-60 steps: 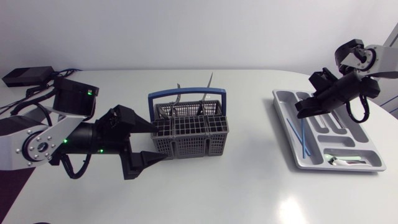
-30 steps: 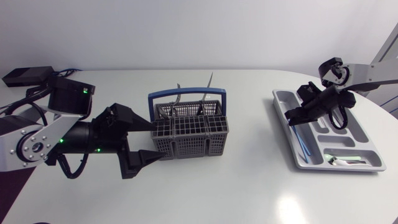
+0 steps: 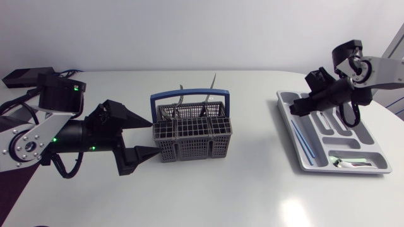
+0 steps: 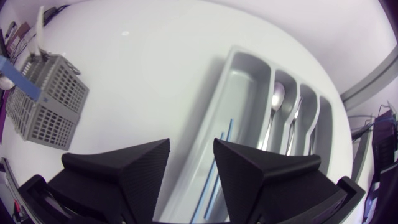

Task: Sort the cutlery from the basket into the organizer compartments.

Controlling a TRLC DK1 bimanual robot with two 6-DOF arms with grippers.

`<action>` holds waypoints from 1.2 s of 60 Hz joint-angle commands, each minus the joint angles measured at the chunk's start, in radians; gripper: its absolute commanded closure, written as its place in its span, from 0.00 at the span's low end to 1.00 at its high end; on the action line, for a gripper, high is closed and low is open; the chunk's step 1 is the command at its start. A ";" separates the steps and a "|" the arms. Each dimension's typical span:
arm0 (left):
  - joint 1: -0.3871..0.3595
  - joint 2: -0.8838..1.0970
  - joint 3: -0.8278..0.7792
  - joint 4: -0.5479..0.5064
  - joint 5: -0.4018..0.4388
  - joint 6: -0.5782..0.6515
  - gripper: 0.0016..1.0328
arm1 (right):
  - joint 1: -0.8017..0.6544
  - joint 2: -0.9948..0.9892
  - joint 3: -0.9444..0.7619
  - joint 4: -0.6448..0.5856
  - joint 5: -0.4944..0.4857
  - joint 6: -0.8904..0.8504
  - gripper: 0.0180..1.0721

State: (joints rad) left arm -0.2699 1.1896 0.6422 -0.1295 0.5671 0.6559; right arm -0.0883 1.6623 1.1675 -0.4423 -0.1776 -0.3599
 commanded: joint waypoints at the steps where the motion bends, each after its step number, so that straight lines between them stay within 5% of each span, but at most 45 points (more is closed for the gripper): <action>1: 0.006 -0.015 -0.019 0.014 -0.001 0.019 0.06 | 0.087 -0.130 -0.071 0.022 0.009 0.013 0.44; 13: 0.024 -0.019 -0.035 0.042 -0.001 0.017 0.06 | 0.341 -0.292 -0.115 0.047 0.070 0.062 0.44; 36: 0.041 -0.010 -0.059 0.096 -0.001 0.007 0.06 | 0.745 -0.246 -0.063 0.149 0.171 0.151 0.44; 72: 0.066 0.030 -0.102 0.212 -0.001 -0.004 0.06 | 0.935 -0.018 0.038 0.303 0.244 0.162 0.44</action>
State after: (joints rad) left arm -0.2157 1.2053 0.5663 0.0624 0.5671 0.6552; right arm 0.8272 1.6154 1.1801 -0.1673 0.0456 -0.2268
